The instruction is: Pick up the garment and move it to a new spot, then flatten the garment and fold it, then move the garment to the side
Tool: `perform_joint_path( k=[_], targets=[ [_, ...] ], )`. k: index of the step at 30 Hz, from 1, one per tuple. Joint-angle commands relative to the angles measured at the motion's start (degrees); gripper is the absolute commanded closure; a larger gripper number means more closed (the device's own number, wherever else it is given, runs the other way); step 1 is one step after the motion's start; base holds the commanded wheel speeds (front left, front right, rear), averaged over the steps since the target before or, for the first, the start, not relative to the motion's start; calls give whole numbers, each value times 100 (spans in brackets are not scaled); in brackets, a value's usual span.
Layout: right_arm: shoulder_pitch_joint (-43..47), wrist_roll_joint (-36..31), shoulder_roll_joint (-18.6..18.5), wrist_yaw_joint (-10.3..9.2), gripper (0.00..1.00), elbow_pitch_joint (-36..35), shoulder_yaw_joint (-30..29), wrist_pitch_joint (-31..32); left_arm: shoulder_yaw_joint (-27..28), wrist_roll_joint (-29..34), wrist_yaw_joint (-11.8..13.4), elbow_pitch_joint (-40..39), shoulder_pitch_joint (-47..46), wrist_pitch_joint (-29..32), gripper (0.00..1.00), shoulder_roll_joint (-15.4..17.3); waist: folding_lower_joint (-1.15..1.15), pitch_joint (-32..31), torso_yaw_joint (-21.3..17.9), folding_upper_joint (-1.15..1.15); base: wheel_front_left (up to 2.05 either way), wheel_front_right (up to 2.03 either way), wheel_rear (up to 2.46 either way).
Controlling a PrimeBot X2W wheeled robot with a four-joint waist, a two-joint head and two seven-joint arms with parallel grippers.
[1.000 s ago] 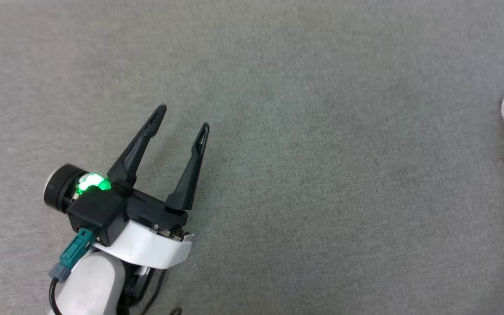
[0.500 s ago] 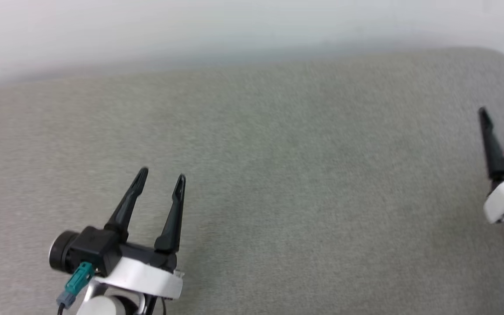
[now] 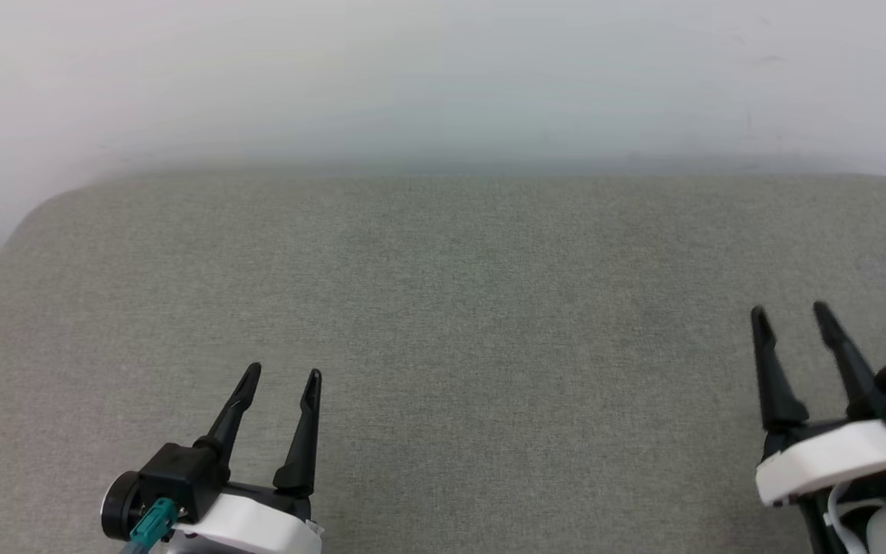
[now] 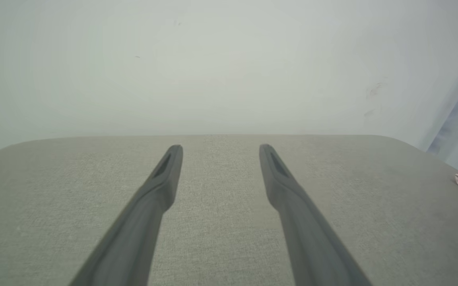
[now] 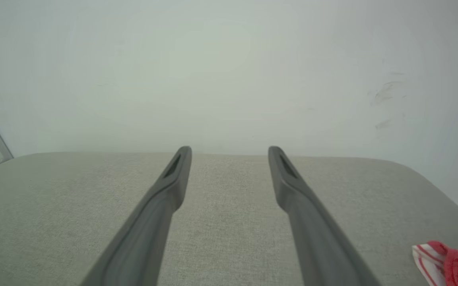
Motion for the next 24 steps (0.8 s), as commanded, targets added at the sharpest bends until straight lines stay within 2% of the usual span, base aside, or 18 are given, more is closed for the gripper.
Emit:
perform_joint_path(
  k=[1,9,24],
  targets=[
    [137,-18,46,-6,0,40,4,-67,47,46,25,14,70,-37,0,-17,1,-53,49,0,0,0,0],
    [500,-11,417,-6,0,260,-43,-388,279,204,-143,78,212,-38,0,-204,1,-178,99,0,0,0,0],
    [540,-89,503,-6,0,365,43,-503,592,413,-417,166,272,-39,0,-493,1,-200,83,0,0,0,0]
  ],
)
